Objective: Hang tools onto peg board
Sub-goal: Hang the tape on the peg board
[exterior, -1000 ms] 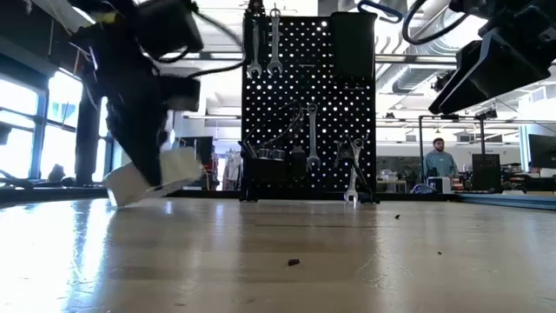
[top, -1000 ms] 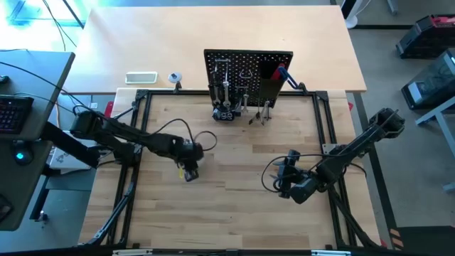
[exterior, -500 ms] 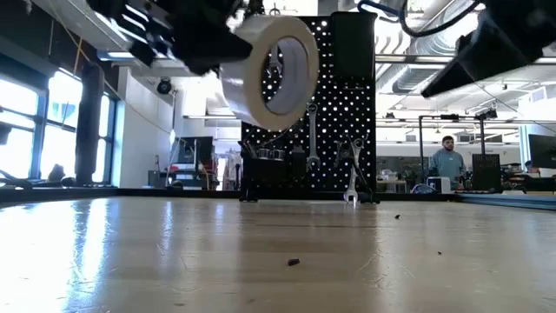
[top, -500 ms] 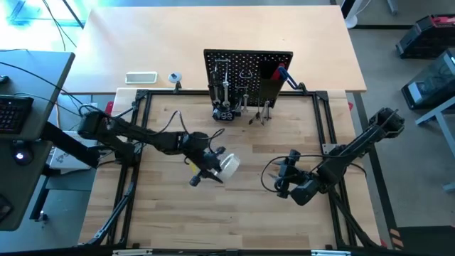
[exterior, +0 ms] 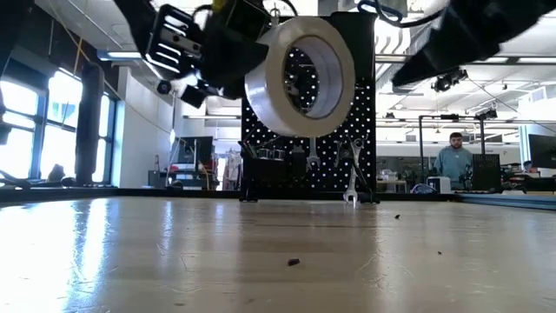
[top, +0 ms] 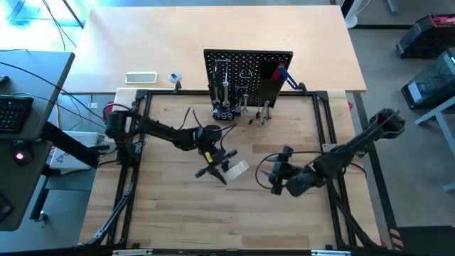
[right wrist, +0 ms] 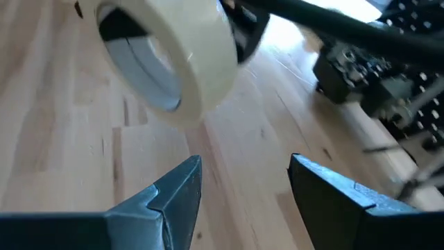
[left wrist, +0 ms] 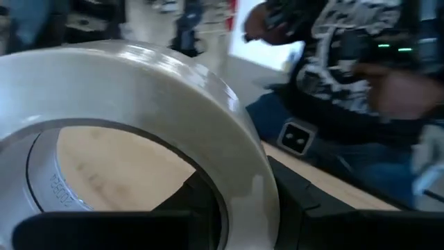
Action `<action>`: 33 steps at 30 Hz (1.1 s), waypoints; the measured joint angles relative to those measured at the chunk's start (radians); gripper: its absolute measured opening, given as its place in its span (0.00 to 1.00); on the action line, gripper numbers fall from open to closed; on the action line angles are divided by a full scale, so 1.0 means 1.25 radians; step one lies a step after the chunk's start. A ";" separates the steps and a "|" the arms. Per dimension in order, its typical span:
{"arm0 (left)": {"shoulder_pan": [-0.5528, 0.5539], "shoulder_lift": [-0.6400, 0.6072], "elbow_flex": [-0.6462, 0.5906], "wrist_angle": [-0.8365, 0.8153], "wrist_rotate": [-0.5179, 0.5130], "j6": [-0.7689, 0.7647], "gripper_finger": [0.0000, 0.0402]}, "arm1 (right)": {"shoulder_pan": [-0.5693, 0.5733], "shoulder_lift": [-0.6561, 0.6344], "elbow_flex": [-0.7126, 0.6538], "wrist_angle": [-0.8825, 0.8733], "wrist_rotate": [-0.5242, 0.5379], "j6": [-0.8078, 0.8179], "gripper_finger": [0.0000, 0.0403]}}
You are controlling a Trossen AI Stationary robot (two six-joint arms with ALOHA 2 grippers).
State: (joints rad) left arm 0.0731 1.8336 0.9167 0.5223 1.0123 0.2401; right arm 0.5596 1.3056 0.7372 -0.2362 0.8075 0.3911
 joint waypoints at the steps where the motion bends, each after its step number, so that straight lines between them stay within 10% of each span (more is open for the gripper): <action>1: 0.003 0.012 0.013 -0.002 0.027 0.003 0.17 | -0.014 0.000 0.000 0.023 -0.018 -0.029 0.53; 14: 0.074 0.042 0.102 -0.001 0.304 0.021 0.17 | -0.191 -0.003 0.000 0.195 -0.394 -0.230 0.53; 33: 0.072 0.042 0.106 -0.002 0.389 0.013 0.17 | -0.308 -0.003 0.000 0.394 -0.669 -0.278 0.53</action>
State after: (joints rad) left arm 0.1635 1.8858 1.0492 0.5202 1.4990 0.2558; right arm 0.1745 1.3018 0.7372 0.2567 -0.0284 0.0438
